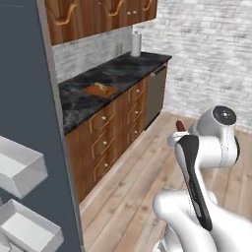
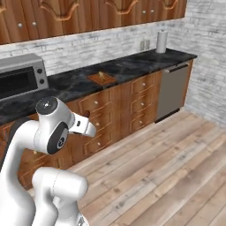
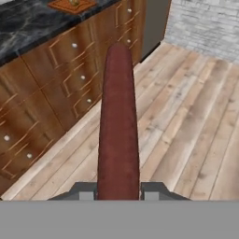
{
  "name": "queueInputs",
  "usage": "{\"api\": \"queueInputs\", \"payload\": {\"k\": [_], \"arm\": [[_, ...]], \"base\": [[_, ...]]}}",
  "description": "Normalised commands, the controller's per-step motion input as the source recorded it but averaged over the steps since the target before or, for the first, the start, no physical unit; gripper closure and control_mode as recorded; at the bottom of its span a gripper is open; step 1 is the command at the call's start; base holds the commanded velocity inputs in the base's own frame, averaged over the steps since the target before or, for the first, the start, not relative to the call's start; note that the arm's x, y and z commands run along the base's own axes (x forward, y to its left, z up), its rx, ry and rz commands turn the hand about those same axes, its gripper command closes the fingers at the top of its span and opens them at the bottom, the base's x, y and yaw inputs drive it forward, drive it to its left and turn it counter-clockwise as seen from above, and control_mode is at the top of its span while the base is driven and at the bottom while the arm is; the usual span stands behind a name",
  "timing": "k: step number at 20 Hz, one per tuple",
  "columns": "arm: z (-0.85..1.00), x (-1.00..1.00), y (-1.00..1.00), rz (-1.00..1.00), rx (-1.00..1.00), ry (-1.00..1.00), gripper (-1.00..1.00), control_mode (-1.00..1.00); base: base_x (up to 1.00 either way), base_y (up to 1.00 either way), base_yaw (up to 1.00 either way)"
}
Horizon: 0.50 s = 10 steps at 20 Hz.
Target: Retrieve the sausage and cheese from the fridge and place them on the cutting board on the counter.
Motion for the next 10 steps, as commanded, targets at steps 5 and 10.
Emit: {"api": "queueInputs", "payload": {"k": [5, 10], "arm": [[0.00, 0.00, 0.00, 0.00, 0.00, 0.00, 1.00, 1.00], [0.00, 0.00, 0.00, 0.00, 0.00, 0.00, 1.00, 1.00]], "base": [[0.83, -0.28, 0.04], [0.83, -0.21, 0.12]]}}
